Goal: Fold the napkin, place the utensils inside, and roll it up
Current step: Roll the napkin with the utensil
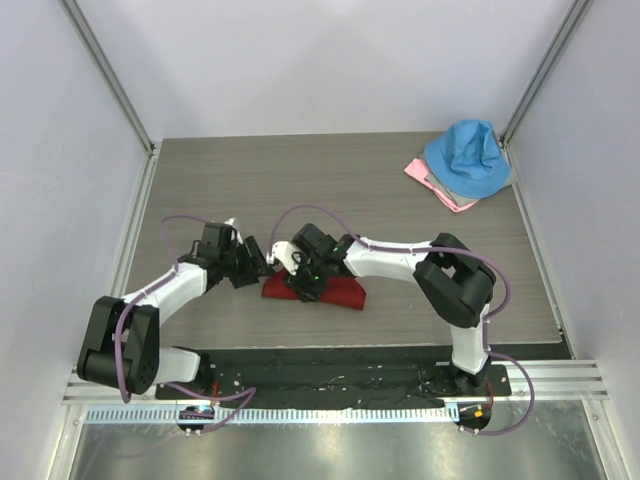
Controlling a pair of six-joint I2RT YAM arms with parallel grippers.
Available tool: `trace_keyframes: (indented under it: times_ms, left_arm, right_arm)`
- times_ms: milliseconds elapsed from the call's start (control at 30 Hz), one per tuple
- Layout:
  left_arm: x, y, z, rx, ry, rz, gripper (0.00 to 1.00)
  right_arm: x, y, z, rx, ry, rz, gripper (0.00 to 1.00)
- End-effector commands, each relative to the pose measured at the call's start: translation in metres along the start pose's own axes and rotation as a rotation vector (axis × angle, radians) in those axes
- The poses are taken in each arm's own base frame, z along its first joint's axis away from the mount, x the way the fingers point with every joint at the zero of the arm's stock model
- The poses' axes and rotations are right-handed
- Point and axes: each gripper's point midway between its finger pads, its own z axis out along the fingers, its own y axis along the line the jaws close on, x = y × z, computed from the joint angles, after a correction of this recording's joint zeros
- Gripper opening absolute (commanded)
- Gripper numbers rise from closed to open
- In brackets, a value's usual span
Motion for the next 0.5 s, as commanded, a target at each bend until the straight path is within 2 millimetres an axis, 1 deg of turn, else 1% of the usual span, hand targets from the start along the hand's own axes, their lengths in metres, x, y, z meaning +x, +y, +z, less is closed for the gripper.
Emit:
trace_keyframes:
  times_ms: [0, 33, 67, 100, 133, 167, 200, 233, 300, 333, 467]
  left_arm:
    - [-0.033, -0.001, -0.015, -0.046, -0.132, 0.043, 0.64]
    - [-0.033, 0.002, -0.016, -0.053, -0.138, 0.044, 0.65]
    - [-0.036, -0.001, -0.021, -0.042, -0.164, 0.054, 0.65]
    - [-0.038, -0.005, -0.022, -0.022, -0.178, 0.059, 0.65]
    - [-0.034, -0.005, -0.022, -0.004, -0.180, 0.061, 0.65]
    - [-0.032, -0.013, -0.025, 0.041, -0.179, 0.068, 0.65]
    - [-0.030, -0.016, -0.026, 0.064, -0.177, 0.070, 0.65]
    - [-0.027, -0.017, -0.025, 0.086, -0.178, 0.074, 0.65]
    - [-0.023, -0.022, -0.027, 0.122, -0.170, 0.079, 0.65]
    - [-0.019, -0.021, -0.026, 0.126, -0.162, 0.079, 0.65]
    - [-0.010, -0.017, -0.025, 0.129, -0.145, 0.069, 0.63]
  right_arm:
    - [0.013, 0.025, -0.007, -0.254, 0.065, 0.208, 0.44]
    - [0.012, 0.026, -0.009, -0.277, 0.068, 0.231, 0.44]
    - [0.018, 0.028, -0.007, -0.307, 0.091, 0.265, 0.44]
    - [0.012, 0.024, -0.010, -0.333, 0.074, 0.288, 0.44]
    - [0.010, 0.024, -0.009, -0.354, 0.074, 0.308, 0.44]
    - [0.016, 0.026, -0.007, -0.384, 0.102, 0.341, 0.43]
    - [0.009, 0.027, -0.008, -0.429, 0.086, 0.362, 0.43]
    - [0.011, 0.024, -0.008, -0.443, 0.087, 0.390, 0.43]
    - [0.012, 0.024, -0.004, -0.497, 0.096, 0.443, 0.43]
    - [0.013, 0.020, -0.004, -0.505, 0.095, 0.467, 0.43]
    - [0.017, 0.015, 0.003, -0.546, 0.109, 0.539, 0.43]
